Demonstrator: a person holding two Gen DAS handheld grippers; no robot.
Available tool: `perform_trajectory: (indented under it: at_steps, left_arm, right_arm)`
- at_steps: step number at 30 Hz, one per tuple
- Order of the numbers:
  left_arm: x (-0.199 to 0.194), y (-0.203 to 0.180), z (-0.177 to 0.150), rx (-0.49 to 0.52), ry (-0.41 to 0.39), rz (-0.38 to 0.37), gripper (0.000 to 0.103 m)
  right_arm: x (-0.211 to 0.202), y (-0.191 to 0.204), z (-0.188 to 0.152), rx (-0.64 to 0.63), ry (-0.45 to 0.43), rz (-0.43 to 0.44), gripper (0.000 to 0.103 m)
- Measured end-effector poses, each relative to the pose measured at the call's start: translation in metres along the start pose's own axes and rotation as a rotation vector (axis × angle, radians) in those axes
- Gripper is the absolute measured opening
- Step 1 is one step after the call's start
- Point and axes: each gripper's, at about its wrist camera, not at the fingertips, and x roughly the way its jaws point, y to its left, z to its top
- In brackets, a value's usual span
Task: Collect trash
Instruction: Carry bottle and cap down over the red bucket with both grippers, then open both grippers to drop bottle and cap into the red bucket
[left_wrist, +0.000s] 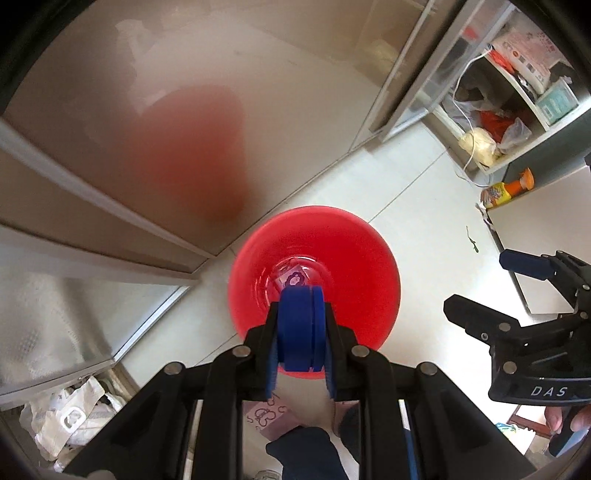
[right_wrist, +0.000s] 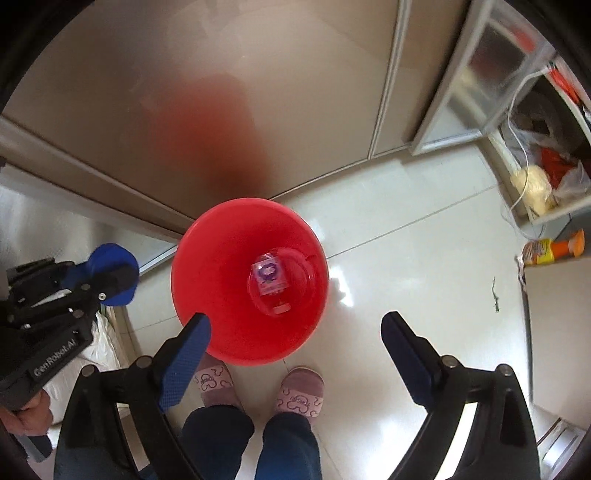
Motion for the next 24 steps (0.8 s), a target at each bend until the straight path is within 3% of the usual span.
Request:
perform_trajectory:
  at_steps: [7,12,15,24]
  left_arm:
    - [0.013,-0.012,0.007,0.042,0.025,0.002,0.018]
    - [0.017,-0.015,0.01,0.052,0.041,-0.015,0.03]
    - [0.018,-0.018,0.016,0.064,0.078,-0.031,0.031]
    - [-0.018,-0.006,0.007,0.006,0.008,-0.017,0.031]
  right_arm:
    - [0.001,-0.013,0.001,0.009,-0.004,-0.05,0.093]
    - [-0.001,-0.018,0.002,0.019,-0.005,-0.047,0.093]
    - [-0.005,-0.02,0.003,0.033,-0.002,-0.047,0.093]
    - [-0.028,-0.002,0.004,-0.01,-0.038,-0.065,0.093]
